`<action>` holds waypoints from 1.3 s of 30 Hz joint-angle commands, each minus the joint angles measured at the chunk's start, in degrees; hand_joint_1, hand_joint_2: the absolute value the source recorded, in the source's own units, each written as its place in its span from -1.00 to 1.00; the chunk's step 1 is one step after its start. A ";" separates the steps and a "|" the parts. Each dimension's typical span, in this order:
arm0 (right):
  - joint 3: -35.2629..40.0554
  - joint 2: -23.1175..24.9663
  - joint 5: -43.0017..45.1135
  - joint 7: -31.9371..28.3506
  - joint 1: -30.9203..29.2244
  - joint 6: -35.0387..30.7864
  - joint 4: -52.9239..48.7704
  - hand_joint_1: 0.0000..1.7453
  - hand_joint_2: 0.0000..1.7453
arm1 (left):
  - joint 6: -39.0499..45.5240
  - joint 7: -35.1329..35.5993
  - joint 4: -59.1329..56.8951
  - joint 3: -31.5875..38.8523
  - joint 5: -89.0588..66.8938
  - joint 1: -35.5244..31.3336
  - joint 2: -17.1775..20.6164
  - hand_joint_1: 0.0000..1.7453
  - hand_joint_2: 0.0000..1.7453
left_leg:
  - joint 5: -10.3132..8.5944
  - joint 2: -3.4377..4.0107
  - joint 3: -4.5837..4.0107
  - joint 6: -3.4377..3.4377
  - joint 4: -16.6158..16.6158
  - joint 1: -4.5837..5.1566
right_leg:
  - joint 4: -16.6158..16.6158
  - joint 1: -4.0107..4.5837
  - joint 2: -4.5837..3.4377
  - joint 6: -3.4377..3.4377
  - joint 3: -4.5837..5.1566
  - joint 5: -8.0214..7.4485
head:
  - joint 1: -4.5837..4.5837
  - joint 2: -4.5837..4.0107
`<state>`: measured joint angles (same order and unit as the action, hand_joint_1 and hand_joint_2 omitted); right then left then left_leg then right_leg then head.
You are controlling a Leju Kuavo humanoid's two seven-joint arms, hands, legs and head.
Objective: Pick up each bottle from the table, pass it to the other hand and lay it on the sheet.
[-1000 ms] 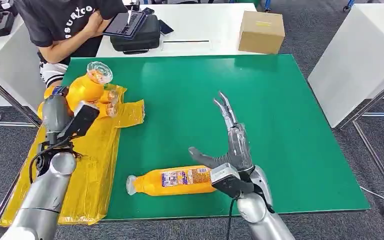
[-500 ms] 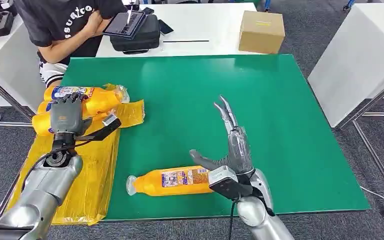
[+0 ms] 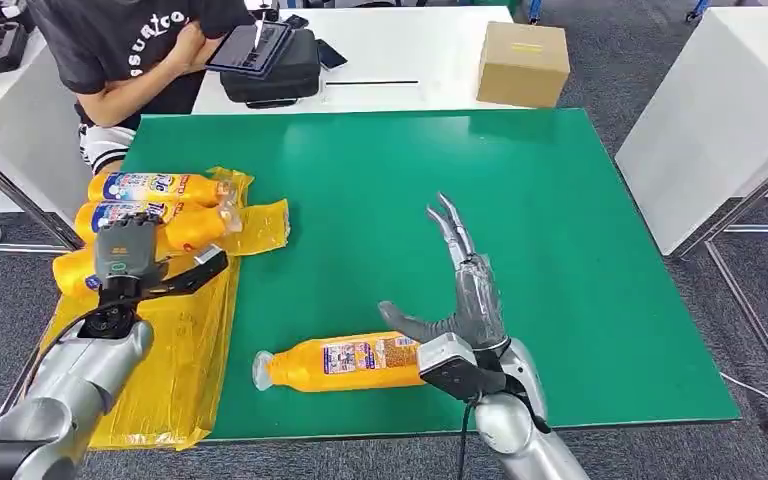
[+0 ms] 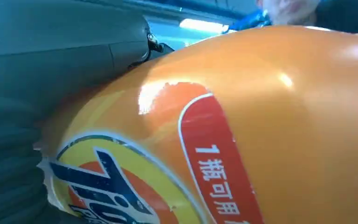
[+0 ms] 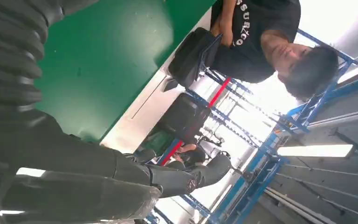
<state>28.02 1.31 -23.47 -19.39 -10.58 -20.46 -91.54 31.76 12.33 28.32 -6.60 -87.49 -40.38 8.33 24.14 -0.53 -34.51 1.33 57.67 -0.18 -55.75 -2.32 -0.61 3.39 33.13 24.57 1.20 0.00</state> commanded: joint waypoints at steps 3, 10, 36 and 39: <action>0.82 -0.56 0.48 0.12 -1.54 0.22 2.47 -1.00 1.00 | -2.41 -2.88 -8.78 6.84 4.44 -3.61 1.10 1.00 1.00 | 0.05 0.06 0.10 -0.07 0.03 -0.07 | 0.03 0.10 0.01 -0.22 -0.12 0.02 | 0.00 0.00; 0.47 -0.37 0.30 0.06 -1.53 0.66 2.86 -1.00 1.00 | -6.82 -9.14 -8.88 12.02 11.26 -4.08 -0.70 -1.00 1.00 | 0.05 -0.03 0.12 -0.08 0.04 -0.10 | 0.06 0.13 0.13 -0.26 -0.19 0.04 | 0.00 0.00; 0.85 0.12 -3.89 2.50 -2.12 0.18 5.45 -1.00 1.00 | -33.68 -32.66 -3.46 26.74 40.34 -3.98 -4.27 -1.00 1.00 | 0.04 -0.05 0.15 -0.08 0.02 -0.08 | 0.06 0.12 0.14 -0.25 -0.21 0.04 | 0.00 0.00; 1.47 -0.12 -9.83 5.45 -2.03 -1.39 5.79 -1.00 1.00 | -48.09 -39.51 5.23 25.56 55.33 1.09 -6.03 -1.00 1.00 | 0.03 -0.02 0.17 -0.05 -0.03 -0.05 | 0.10 0.08 0.09 -0.20 -0.21 0.02 | 0.00 0.02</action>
<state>28.04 1.64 -26.52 -17.70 -10.64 -19.74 -89.88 3.76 -17.13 24.44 13.86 -51.56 -42.94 6.16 24.13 -0.57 -34.47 1.33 57.67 -0.17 -55.75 -2.33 -0.59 3.39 33.09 24.57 1.20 0.02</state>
